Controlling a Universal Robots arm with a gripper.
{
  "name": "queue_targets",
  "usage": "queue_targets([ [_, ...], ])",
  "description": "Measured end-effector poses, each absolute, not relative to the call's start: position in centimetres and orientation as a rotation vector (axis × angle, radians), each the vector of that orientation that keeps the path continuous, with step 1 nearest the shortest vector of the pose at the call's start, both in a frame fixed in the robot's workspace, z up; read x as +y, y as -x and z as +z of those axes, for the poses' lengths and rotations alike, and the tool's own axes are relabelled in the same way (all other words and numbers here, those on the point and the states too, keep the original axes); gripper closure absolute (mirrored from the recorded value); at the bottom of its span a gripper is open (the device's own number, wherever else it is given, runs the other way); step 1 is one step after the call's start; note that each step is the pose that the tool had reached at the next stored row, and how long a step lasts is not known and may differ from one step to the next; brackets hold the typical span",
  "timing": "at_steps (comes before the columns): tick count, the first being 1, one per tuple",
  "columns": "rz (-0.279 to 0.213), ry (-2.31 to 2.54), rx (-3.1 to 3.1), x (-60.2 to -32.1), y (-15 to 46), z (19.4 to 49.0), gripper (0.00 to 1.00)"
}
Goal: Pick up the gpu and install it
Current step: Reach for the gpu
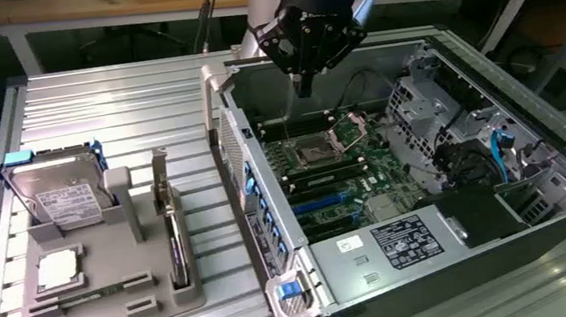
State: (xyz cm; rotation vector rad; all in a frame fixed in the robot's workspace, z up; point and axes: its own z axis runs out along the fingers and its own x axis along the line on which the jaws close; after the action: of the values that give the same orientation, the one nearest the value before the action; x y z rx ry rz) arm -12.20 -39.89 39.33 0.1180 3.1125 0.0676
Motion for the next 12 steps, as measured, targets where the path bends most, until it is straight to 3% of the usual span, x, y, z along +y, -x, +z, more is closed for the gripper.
queue_targets([
  [12, 0.067, -0.118, 3.112, -39.90, 12.52, 39.33, 0.89],
])
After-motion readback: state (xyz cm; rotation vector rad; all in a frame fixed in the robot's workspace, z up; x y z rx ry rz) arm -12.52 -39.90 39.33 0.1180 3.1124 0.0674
